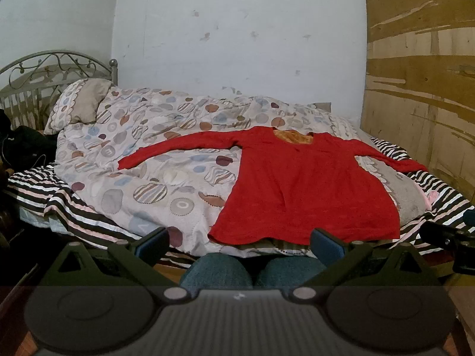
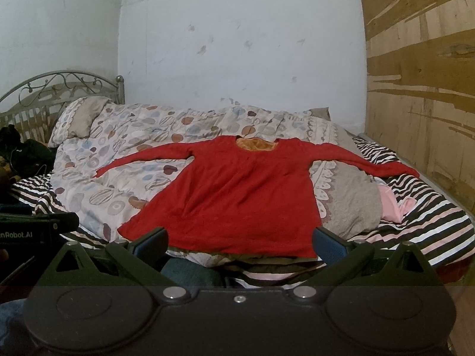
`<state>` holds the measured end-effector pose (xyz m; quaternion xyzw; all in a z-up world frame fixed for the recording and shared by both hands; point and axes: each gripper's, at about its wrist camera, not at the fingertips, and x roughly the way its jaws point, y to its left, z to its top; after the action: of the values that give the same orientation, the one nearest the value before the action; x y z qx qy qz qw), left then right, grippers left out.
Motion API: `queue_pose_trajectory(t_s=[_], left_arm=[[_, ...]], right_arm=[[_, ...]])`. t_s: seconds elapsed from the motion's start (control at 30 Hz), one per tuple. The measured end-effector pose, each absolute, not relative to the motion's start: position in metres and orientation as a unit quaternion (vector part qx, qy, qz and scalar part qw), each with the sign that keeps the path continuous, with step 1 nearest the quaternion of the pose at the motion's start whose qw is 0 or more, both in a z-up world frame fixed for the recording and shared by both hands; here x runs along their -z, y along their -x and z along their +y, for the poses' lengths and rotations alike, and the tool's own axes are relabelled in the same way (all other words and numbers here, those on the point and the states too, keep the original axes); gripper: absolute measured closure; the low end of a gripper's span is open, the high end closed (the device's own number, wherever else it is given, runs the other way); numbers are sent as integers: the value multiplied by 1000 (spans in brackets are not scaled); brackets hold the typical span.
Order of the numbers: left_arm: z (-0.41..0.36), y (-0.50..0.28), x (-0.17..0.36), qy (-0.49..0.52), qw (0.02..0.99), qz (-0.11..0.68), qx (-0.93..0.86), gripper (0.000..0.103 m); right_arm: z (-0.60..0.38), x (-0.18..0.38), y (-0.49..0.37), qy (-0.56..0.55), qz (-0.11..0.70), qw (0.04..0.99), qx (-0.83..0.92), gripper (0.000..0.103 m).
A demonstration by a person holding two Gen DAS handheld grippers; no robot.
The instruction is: Fold small clothes
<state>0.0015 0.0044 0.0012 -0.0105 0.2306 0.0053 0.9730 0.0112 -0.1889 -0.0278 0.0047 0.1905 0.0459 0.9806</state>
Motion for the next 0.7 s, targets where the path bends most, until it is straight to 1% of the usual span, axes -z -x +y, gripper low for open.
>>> queue_pose_trajectory(t_s=[0.7], left_arm=[[5, -2, -1, 11, 973, 230, -5, 0]], right_arm=[[-187, 30, -12, -5, 194, 980, -47, 0]])
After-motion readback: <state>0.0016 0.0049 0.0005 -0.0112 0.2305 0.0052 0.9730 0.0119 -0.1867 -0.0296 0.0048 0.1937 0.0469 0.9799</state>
